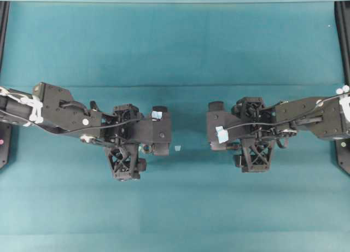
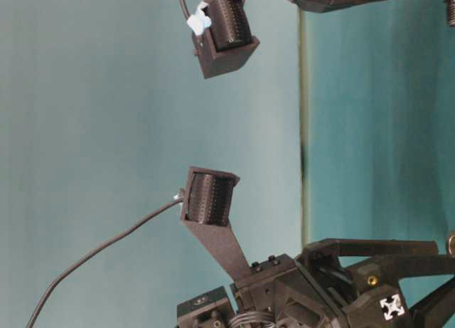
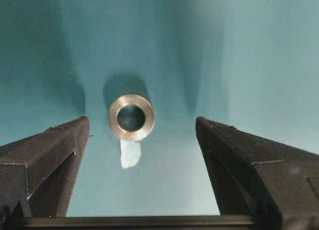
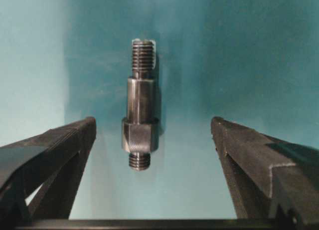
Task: Insert the washer onto the shaft with both hands.
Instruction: 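Lower left gripper around washer and right gripper around shaft collar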
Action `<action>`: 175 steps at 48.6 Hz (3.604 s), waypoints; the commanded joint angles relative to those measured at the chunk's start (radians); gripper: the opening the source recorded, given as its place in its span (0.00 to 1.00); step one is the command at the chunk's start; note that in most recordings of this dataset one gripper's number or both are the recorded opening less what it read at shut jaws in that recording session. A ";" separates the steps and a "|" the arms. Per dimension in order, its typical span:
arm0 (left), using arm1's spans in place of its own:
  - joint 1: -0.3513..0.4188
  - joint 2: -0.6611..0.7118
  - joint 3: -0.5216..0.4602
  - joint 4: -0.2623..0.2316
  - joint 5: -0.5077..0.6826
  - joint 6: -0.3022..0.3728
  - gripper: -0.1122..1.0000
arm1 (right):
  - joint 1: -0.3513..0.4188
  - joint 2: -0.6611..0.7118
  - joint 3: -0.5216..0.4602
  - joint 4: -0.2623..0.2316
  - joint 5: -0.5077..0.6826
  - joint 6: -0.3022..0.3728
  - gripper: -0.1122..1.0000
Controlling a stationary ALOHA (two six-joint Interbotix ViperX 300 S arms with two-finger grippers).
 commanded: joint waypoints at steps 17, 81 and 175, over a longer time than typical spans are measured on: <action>0.015 0.018 -0.014 0.002 -0.017 0.002 0.92 | 0.000 0.015 -0.003 0.011 -0.023 0.003 0.87; 0.014 0.041 -0.009 0.002 -0.057 0.002 0.91 | 0.000 0.011 0.009 0.012 -0.020 0.005 0.87; 0.005 0.034 0.006 0.002 -0.080 0.003 0.43 | 0.000 0.011 0.023 0.011 -0.021 -0.002 0.25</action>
